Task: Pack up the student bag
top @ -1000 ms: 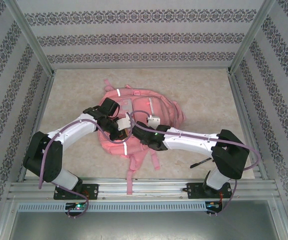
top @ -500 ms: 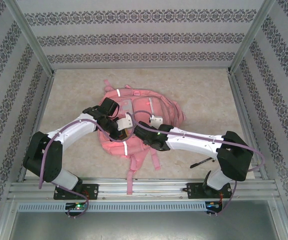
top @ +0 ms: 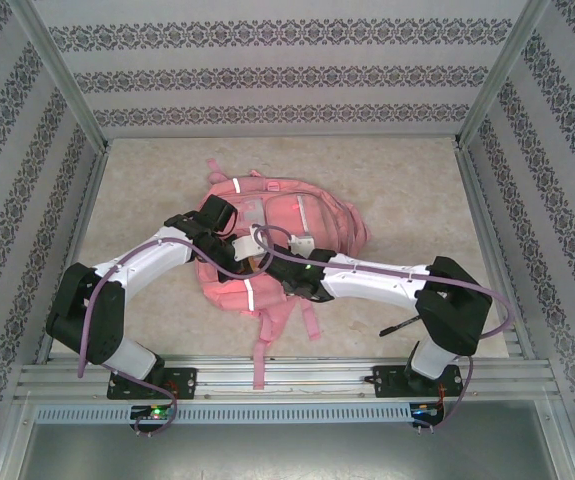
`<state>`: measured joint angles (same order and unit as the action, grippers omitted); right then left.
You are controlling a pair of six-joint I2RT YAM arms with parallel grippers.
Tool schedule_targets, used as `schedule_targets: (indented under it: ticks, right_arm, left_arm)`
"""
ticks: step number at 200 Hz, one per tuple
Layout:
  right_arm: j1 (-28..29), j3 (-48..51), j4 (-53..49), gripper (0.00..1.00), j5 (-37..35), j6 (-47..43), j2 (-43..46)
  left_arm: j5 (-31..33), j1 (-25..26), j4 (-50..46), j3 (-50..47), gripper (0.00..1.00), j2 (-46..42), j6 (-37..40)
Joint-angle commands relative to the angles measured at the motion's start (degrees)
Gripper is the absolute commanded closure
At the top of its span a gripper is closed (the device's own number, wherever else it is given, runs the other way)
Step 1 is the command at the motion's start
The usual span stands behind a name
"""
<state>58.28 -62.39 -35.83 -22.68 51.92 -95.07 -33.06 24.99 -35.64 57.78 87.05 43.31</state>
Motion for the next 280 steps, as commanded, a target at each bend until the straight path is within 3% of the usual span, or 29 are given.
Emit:
schedule_targets:
  ticks: [1, 31, 81, 121, 152, 179, 208, 229, 237, 247, 261, 270, 280]
  right_arm:
    - [0.17, -1.72, -1.48, 0.86, -1.51, -3.82, -0.95]
    - [-1.28, -1.22, -2.24, 1.0, 0.58, -5.81, 1.14]
    - [-6.49, 1.98, -1.7, 1.0, 17.91, -17.72, 7.09]
    - [-12.8, 6.7, -3.46, 1.0, 25.3, -26.93, 10.96]
    - [-18.75, 10.88, -3.1, 1.0, 23.74, -31.43, 14.01]
    - [-20.13, 13.19, -1.99, 1.0, 21.35, -37.82, 16.1]
    - [-19.72, 13.75, -0.44, 1.0, 28.43, -42.17, 17.77]
    - [-16.64, 13.52, 2.01, 1.0, 34.19, -42.55, 19.0]
    - [-15.0, 13.8, 4.82, 1.0, 36.35, -40.88, 19.36]
    - [-12.82, 14.2, 9.57, 1.0, 38.42, -37.66, 19.59]
    - [-10.1, 14.58, 18.09, 1.0, 39.11, -33.01, 18.48]
    - [-9.11, 14.26, 22.94, 1.0, 38.72, -30.19, 16.67]
    - [-8.82, 13.06, 26.96, 1.0, 38.5, -27.13, 13.83]
  left_arm:
    - [-5.43, -0.39, -1.18, 0.0, 1.0, -1.79, 2.18]
    - [-7.11, -0.48, -1.3, -2.99, 1.0, -3.91, 9.71]
    - [-4.44, -2.16, -0.5, -4.74, 1.0, -5.98, 12.49]
    - [-2.34, -3.42, -2.48, -2.69, 1.0, -3.94, 15.82]
    - [-3.21, -4.8, -6.48, -1.98, 1.0, -2.81, 26.62]
    - [-2.5, -7.21, -8.47, -0.16, 1.0, 0.18, 32.75]
    - [-4.61, -12.11, -9.07, 6.21, 1.0, 5.89, 35.98]
    - [1.25, -15.63, 0.54, 11.13, 0.98, 10.91, 24.37]
    - [6.92, -16.83, 6.57, 13.12, 0.9, 13.13, 12.91]
    - [12.7, -17.96, 9.21, 16.88, 0.86, 15.99, 1.7]
    - [9.62, -18.7, 4.71, 22.63, 0.83, 18.92, -8.01]
    - [8.9, -18.71, 4.29, 24.1, 0.65, 19.39, -17.94]
    - [7.18, -18.68, 4.12, 24.03, 0.61, 19.03, -29.45]
